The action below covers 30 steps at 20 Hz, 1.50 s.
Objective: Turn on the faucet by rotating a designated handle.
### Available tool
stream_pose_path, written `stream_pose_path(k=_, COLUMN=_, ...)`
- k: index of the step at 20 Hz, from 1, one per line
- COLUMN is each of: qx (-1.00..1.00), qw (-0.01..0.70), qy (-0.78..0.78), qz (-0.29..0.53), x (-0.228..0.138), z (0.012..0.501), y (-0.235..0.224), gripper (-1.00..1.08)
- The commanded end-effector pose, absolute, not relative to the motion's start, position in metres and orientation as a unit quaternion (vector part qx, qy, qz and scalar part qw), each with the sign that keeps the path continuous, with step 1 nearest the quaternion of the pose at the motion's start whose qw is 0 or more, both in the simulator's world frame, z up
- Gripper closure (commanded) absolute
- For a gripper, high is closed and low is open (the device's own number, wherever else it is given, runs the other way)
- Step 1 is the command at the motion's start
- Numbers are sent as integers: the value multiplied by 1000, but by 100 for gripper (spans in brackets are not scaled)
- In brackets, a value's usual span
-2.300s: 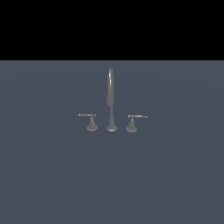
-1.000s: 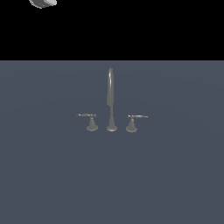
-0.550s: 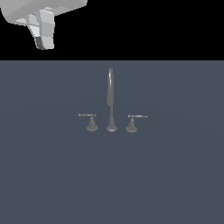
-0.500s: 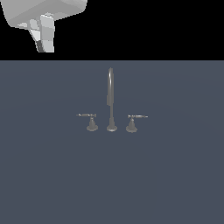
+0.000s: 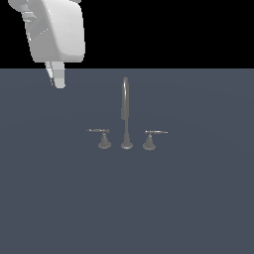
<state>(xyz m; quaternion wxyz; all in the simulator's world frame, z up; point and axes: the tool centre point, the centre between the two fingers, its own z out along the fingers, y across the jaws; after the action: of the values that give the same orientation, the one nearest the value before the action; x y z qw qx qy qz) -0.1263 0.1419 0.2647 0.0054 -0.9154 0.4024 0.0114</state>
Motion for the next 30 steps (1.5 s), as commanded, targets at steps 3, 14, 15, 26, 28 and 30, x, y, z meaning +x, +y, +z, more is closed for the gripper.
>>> stream_pose_path(k=3, qx=-898, qw=7, qy=439, qz=11, x=-108, z=244, y=148, gripper=108)
stream_pose_path(k=14, qx=-854, qw=6, qy=520, qz=8, x=-64, z=197, y=156, gripper=108)
stream_pose_path(k=15, qx=-850, qw=6, qy=527, qz=8, x=-60, z=193, y=156, gripper=108)
stream_pose_path(k=26, qx=-788, qw=2, qy=616, qz=4, x=-8, z=137, y=151, gripper=108)
stream_pose_path(k=28, qx=-774, qw=1, qy=633, qz=3, x=3, z=126, y=148, gripper=108)
stream_pose_path(k=30, qx=-760, qw=1, qy=650, qz=2, x=13, z=115, y=145, gripper=108)
